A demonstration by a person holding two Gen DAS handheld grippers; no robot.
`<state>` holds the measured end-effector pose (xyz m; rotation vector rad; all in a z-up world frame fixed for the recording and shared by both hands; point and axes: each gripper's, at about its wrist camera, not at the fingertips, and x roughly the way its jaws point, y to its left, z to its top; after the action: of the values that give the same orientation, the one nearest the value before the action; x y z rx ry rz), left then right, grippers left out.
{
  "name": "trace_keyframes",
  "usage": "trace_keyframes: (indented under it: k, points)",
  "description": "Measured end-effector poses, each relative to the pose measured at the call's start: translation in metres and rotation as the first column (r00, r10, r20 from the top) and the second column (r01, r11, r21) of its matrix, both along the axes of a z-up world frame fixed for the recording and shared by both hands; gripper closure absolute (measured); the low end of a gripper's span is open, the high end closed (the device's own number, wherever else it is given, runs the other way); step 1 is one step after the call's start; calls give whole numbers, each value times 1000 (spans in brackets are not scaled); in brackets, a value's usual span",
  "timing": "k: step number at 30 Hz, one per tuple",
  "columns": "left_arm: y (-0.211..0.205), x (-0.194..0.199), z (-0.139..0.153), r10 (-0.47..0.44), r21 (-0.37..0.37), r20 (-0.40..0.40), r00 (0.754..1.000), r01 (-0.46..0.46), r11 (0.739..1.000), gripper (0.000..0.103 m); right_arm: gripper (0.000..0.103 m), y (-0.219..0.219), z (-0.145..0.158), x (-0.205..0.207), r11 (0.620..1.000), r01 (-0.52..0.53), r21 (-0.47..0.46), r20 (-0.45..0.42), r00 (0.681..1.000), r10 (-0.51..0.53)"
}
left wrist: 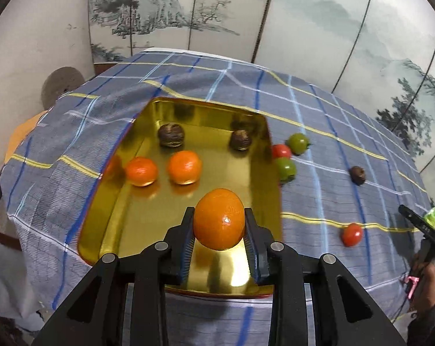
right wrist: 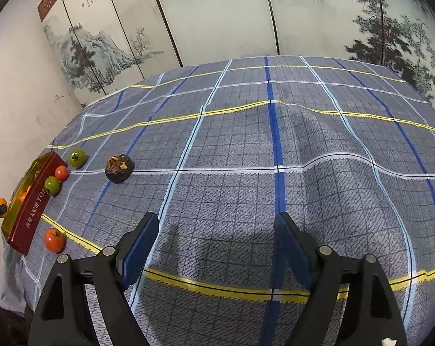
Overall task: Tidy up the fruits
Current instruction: 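Carry the tangerine with the left gripper into the tin and open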
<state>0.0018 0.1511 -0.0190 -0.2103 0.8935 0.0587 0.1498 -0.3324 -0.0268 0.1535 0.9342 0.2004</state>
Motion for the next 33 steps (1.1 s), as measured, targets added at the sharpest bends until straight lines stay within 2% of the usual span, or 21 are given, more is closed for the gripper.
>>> trace_keyframes:
  k: [12, 33]
  points:
    - [7, 7, -11, 8, 70, 13, 1000, -9, 997, 70, 19, 5, -5, 4, 999, -1, -42, -31, 1000, -1]
    - [20, 18, -27, 26, 125, 6, 1000, -26, 992, 70, 13, 10, -8, 6, 997, -3, -81, -46, 999, 0]
